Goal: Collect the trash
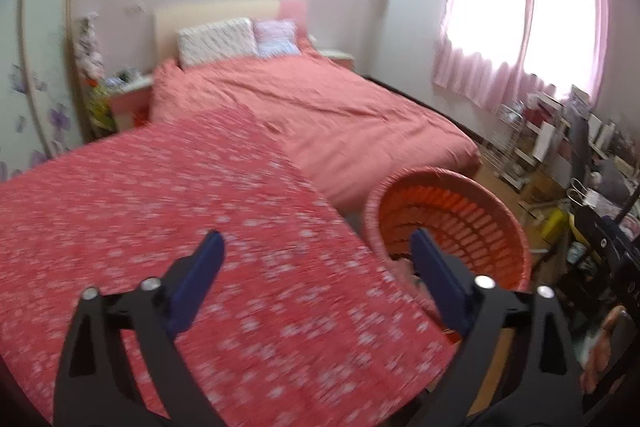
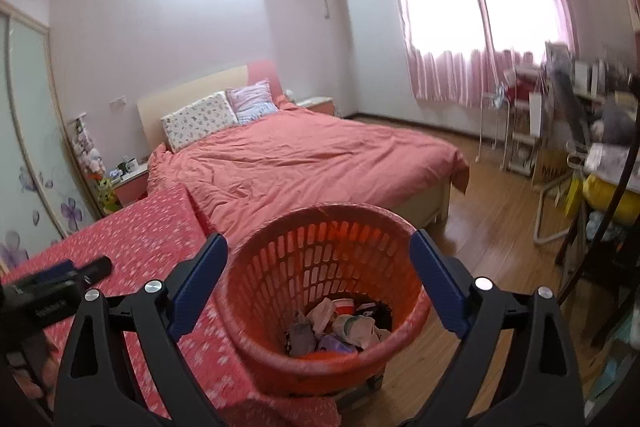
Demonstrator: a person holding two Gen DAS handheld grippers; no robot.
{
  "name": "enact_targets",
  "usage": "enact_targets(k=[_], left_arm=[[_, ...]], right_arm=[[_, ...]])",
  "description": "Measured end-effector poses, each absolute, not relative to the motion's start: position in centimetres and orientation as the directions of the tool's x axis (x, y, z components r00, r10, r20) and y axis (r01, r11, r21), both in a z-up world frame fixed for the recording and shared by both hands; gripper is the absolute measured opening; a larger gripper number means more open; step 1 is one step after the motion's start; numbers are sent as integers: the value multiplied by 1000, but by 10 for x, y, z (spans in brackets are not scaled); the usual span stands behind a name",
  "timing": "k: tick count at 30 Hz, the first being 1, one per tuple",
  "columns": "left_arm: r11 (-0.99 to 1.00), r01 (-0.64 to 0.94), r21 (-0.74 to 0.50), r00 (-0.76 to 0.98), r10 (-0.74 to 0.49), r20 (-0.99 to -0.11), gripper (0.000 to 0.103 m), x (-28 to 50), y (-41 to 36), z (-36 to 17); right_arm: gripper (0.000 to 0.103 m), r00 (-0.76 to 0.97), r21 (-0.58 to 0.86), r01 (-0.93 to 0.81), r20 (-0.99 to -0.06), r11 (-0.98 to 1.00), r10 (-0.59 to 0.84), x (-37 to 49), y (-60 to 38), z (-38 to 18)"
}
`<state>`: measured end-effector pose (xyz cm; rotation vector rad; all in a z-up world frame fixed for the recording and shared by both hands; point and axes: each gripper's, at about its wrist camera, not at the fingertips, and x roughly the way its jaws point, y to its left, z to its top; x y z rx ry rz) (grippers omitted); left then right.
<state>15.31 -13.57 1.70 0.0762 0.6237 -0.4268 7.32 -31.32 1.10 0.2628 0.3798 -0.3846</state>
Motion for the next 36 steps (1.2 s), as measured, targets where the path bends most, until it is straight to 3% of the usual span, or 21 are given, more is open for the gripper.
enact_targets(k=[4, 16, 23, 36], left_arm=[[938, 346, -4, 798, -297, -524, 99, 116, -99, 27], [995, 92, 47, 878, -59, -475, 99, 42, -34, 22], [996, -29, 82, 894, 63, -445, 99, 14, -14, 15], [999, -35, 7, 858, 34, -513, 99, -5, 11, -4]], right_arm=[[101, 863, 115, 402, -379, 908, -334, 57, -286, 15], [101, 799, -66, 505, -340, 861, -495, 24, -227, 16], [101, 785, -49, 532, -345, 845, -514, 12, -215, 13], [101, 786, -75, 489, -394, 869, -477, 3, -190, -4]])
